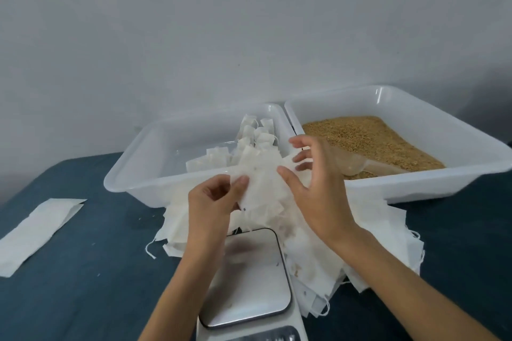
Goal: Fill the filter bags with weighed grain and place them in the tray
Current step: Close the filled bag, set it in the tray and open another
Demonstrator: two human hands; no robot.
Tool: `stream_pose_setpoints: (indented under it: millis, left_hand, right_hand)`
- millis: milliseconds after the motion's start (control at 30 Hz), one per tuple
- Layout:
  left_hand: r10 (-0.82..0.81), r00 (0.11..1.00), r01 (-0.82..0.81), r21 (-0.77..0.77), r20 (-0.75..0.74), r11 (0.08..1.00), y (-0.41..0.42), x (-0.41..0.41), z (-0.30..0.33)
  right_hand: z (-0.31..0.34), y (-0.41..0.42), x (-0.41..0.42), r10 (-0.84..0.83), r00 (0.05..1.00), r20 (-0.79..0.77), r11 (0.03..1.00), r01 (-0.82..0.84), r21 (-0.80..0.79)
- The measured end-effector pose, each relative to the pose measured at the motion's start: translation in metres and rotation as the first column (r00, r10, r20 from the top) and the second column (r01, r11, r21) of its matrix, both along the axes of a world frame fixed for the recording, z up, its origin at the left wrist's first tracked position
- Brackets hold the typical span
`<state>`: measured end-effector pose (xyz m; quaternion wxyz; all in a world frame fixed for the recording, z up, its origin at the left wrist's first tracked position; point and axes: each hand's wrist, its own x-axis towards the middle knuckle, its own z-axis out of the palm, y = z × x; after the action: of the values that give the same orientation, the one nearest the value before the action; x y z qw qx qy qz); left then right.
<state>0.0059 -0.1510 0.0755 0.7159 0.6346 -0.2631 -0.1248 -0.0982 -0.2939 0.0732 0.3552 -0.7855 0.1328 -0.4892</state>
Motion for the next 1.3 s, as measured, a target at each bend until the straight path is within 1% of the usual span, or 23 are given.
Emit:
stream_pose_setpoints:
  millis: [33, 67, 100, 133, 167, 200, 267, 367, 467, 533, 633, 767, 867, 1033, 1133, 1200, 1300]
  left_hand:
    - [0.018, 0.999, -0.019, 0.018, 0.04, 1.0, -0.001, -0.001, 0.0]
    - [0.034, 0.997, -0.036, 0.026, 0.064, 0.999, -0.001, -0.002, 0.0]
    - [0.04, 0.997, -0.042, 0.026, 0.07, 0.999, -0.003, -0.004, -0.001]
    - [0.038, 0.997, -0.04, 0.02, 0.065, 0.999, -0.004, -0.005, -0.002]
    - [0.032, 0.998, -0.032, 0.012, 0.061, 0.999, -0.005, -0.006, -0.003]
    - [0.021, 0.998, -0.021, 0.006, 0.057, 1.0, -0.006, -0.008, -0.004]
    - [-0.008, 0.999, 0.009, -0.012, 0.045, 1.0, -0.008, -0.011, -0.006]
    - [-0.105, 0.993, 0.108, -0.044, 0.056, 0.993, -0.007, -0.015, -0.007]
    - [-0.184, 0.981, 0.186, -0.038, 0.061, 0.982, -0.007, -0.017, -0.008]
    - [-0.16, 0.986, 0.162, -0.045, 0.045, 0.986, -0.008, -0.017, -0.009]
    - [-0.083, 0.996, 0.084, -0.065, 0.012, 0.994, -0.007, -0.012, -0.009]
    - [-0.068, 0.997, 0.069, -0.044, 0.031, 0.997, -0.007, -0.009, -0.007]
    - [-0.074, 0.996, 0.075, -0.036, 0.044, 0.996, -0.006, -0.01, -0.007]
    - [-0.108, 0.987, 0.113, -0.029, 0.116, 0.993, -0.005, -0.013, -0.005]
    - [-0.133, 0.983, 0.139, -0.042, 0.127, 0.989, -0.006, -0.013, -0.005]
    - [-0.129, 0.984, 0.137, -0.062, 0.126, 0.989, -0.006, -0.013, -0.004]
    - [-0.092, 0.99, 0.103, -0.111, 0.102, 0.988, -0.004, -0.011, -0.004]
  right_hand:
    - [0.0, 0.003, -0.001, -0.057, 0.997, 0.058, 0.991, 0.064, -0.118]
    - [-0.001, 0.006, -0.001, -0.037, 0.995, 0.096, 0.984, 0.053, -0.167]
    - [-0.001, 0.009, -0.003, 0.045, 0.994, 0.101, 0.99, -0.031, -0.137]
    - [0.0, 0.013, -0.003, 0.168, 0.983, 0.078, 0.985, -0.165, -0.043]
    - [0.001, 0.017, -0.003, 0.289, 0.957, 0.035, 0.954, -0.291, 0.071]
    - [0.0, 0.021, -0.002, 0.371, 0.928, 0.004, 0.916, -0.367, 0.161]
    - [-0.002, 0.025, -0.001, 0.418, 0.908, -0.022, 0.883, -0.401, 0.244]
    - [-0.003, 0.022, 0.0, 0.411, 0.911, -0.027, 0.871, -0.384, 0.306]
    - [-0.004, 0.016, 0.001, 0.333, 0.943, -0.029, 0.907, -0.311, 0.284]
    - [-0.005, 0.015, 0.001, 0.294, 0.955, -0.023, 0.925, -0.278, 0.26]
    - [-0.005, 0.013, 0.0, 0.246, 0.967, -0.068, 0.952, -0.228, 0.203]
    - [-0.005, 0.017, 0.0, 0.344, 0.938, -0.046, 0.915, -0.324, 0.242]
    - [-0.002, 0.017, 0.0, 0.381, 0.924, -0.02, 0.886, -0.358, 0.295]
    - [-0.001, 0.015, -0.001, 0.462, 0.887, 0.006, 0.828, -0.434, 0.356]
    - [-0.003, 0.011, -0.001, 0.465, 0.885, 0.002, 0.818, -0.431, 0.381]
    - [-0.005, 0.007, -0.001, 0.43, 0.903, -0.03, 0.852, -0.394, 0.346]
    - [-0.005, 0.005, -0.002, 0.37, 0.925, -0.083, 0.914, -0.347, 0.209]
